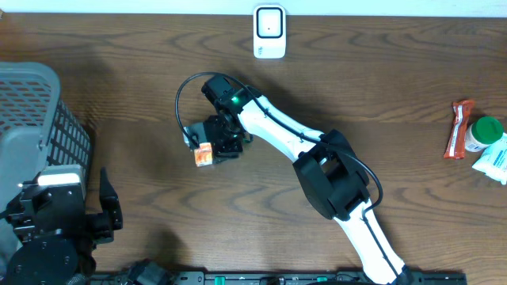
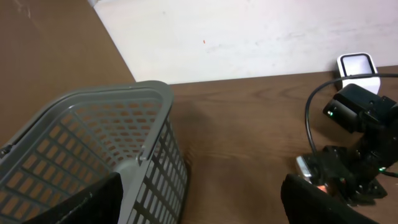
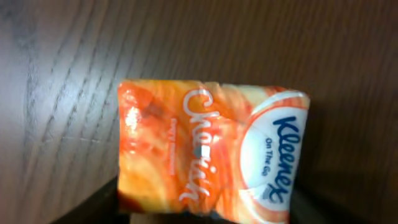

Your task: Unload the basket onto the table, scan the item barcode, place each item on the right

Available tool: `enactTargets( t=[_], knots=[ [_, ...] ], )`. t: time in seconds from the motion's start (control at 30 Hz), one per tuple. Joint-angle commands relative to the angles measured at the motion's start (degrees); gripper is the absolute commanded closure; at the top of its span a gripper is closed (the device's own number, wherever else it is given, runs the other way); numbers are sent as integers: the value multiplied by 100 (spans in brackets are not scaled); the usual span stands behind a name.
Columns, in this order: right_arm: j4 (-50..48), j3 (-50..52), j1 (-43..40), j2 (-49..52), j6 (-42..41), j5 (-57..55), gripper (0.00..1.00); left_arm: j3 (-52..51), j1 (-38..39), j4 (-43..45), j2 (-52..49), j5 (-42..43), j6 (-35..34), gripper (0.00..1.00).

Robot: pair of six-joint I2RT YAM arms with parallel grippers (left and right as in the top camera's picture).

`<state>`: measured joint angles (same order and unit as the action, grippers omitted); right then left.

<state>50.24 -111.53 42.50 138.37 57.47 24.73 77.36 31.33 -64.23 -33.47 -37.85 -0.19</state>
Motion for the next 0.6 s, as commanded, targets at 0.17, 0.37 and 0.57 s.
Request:
enactTargets(
  t=[0.17,0.37,0.57],
  knots=[
    [221,-15,-2,72,-671,-861,40,9,-2,-11,42,-33,-11,18],
    [986,-17,-83,72,-754,-2306,17,9,-2,-13,42,-31,-11,18],
    [1451,-17,-94,-236,-1178,-2997,1,9,-2,-11,42,-31,-11,18]
  ],
)
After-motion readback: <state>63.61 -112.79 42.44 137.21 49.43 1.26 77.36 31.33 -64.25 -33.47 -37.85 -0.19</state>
